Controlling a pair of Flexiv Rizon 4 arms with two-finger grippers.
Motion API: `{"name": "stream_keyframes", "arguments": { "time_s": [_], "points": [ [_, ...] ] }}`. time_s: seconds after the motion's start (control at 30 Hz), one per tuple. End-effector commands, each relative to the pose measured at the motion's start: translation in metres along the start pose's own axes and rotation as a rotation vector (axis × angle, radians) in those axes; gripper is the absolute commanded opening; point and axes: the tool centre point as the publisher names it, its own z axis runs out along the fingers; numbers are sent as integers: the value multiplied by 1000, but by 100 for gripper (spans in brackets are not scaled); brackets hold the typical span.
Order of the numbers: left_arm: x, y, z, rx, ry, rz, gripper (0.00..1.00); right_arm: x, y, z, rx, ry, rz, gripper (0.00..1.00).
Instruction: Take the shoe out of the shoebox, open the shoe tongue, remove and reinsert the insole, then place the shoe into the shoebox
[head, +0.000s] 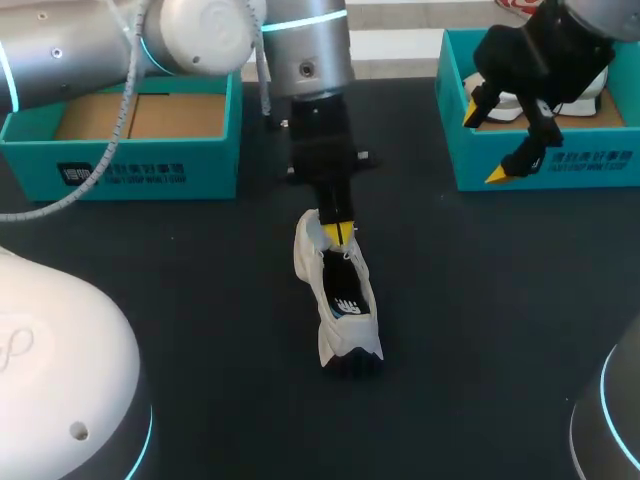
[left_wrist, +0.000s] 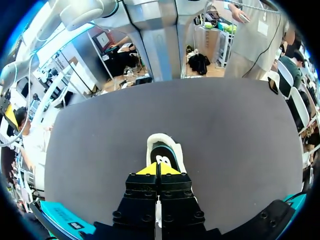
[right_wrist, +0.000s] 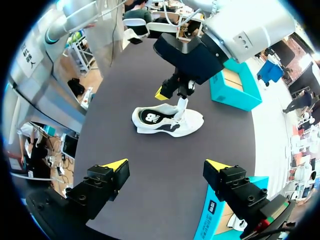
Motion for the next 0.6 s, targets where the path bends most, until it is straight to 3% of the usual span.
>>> {"name": "stream_keyframes", "arguments": {
  "time_s": [0.03,0.47,0.6],
  "points": [
    [-6,0,21,-5,27,-10,0,-3,1,1,2,5,0,100],
    [5,4,60,-30,94,-101,0,-3,1,1,2,5,0,100],
    [7,5,73,-80,108,-128,0,-3,1,1,2,5,0,100]
  ]
}}
